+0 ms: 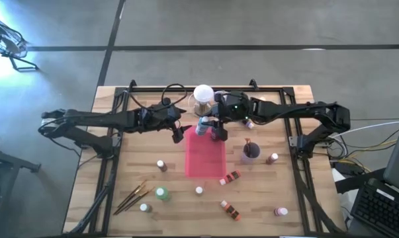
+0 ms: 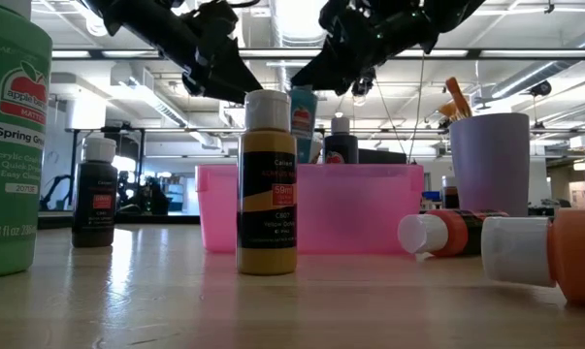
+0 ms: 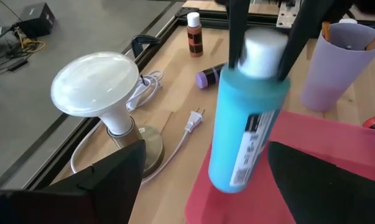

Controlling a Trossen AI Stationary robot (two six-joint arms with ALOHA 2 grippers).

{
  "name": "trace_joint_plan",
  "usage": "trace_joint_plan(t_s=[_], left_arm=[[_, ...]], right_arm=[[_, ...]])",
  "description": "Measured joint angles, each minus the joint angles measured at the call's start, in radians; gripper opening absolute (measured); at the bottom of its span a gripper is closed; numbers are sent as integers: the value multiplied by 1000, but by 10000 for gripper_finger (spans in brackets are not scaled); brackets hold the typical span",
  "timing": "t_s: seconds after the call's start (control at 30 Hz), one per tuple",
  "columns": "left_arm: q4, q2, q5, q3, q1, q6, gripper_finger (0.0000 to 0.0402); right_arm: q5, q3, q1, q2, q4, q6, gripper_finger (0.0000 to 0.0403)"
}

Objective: Pick & Place Paint Supplies
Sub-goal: Put the large blue paint bottle into the red bin, then put the large green paint bottle into the red bin

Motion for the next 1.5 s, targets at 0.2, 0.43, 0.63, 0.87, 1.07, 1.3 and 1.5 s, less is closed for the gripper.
trace_joint_plan(t_s=[0.2,0.43,0.63,0.87,1.07,1.3,1.5], left_arm=[[-4,6,1,-1,0,-2,339],[-6,6,1,-6,0,-2,339],[-1,6,2,-14,0,-5,339],[0,6,2,-14,0,-6,339],[0,6,2,-14,0,-6,339],[0,6,2,-15,0,-6,339],[-3,6,3,-15,0,-22,339]], right_arm=[[-2,60,0,73,-78,1,125],[-2,87,0,135,-146,-1,115],[-2,82,0,141,-147,-8,120],[-2,74,0,138,-155,-5,131],[-2,74,-1,140,-155,-9,125],[-2,74,-1,127,-154,-11,181],[0,87,-1,105,-179,-18,218]])
